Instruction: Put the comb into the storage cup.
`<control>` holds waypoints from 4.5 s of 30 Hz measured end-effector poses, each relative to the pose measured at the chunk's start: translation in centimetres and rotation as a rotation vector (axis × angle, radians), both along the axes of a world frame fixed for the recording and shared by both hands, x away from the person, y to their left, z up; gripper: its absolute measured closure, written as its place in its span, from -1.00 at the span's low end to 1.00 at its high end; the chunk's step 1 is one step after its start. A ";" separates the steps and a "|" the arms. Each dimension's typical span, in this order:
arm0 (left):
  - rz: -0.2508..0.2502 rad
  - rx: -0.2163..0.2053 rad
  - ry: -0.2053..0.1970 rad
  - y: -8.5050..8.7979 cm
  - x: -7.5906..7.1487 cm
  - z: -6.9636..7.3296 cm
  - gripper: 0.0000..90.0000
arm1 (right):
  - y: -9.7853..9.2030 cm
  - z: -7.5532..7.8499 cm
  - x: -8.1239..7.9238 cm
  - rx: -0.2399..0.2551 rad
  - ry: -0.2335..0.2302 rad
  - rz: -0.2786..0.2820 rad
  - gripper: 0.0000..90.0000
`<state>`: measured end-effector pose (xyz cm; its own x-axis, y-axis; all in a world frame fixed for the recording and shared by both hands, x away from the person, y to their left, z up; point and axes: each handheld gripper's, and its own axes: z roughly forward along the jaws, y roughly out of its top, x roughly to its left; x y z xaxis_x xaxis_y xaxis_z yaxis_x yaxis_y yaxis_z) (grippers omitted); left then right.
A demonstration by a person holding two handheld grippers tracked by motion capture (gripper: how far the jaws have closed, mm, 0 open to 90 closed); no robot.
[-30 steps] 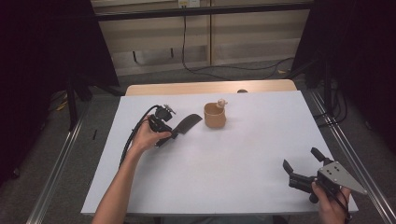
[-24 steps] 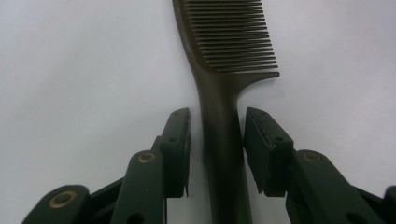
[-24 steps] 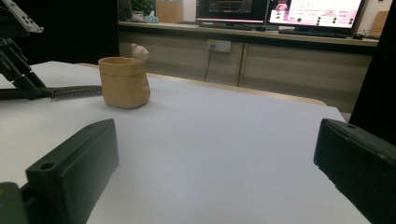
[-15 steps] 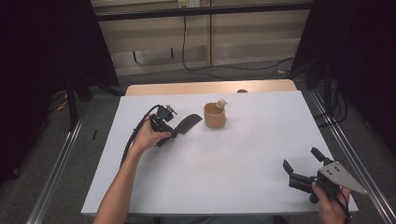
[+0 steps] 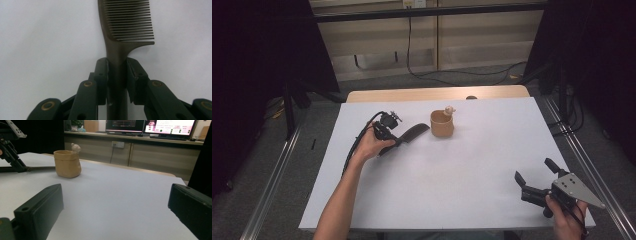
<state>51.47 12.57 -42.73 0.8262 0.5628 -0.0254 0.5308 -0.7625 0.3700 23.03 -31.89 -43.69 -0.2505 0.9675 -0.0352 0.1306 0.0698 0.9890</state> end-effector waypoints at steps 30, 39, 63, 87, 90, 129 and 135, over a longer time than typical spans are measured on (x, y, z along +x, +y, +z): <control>0.133 -0.170 -0.040 2.1 -0.8 0.4 0.62 | -0.1 0.0 0.0 0.004 0.004 -0.003 -1.00; 0.141 -0.246 -0.099 2.9 -1.5 1.1 0.62 | 0.0 -0.1 0.1 0.001 0.004 0.000 -1.00; 0.187 -0.397 -0.258 4.3 -3.3 2.2 0.62 | 0.0 0.0 -0.1 0.003 -0.002 -0.001 -1.00; 0.178 -0.570 -0.434 5.2 -4.4 2.9 0.62 | 0.0 0.1 -0.3 0.000 -0.004 -0.002 -1.00; 0.190 -0.604 -0.474 5.4 -4.6 3.1 0.62 | 0.0 0.1 -0.3 0.001 -0.005 -0.003 -1.00; 0.178 -0.799 -0.604 4.1 -6.1 5.6 0.62 | -0.1 0.1 -0.3 -0.001 -0.008 -0.007 -1.00; 0.152 -0.813 -0.609 3.3 -6.3 5.8 0.62 | -0.1 0.1 -0.3 -0.003 -0.007 -0.008 -1.00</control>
<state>45.21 15.91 -36.94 0.7476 0.6625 -0.0461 0.1502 -0.1011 0.9835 22.73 -32.01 -43.60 -0.2425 0.9693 -0.0400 0.1244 0.0720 0.9896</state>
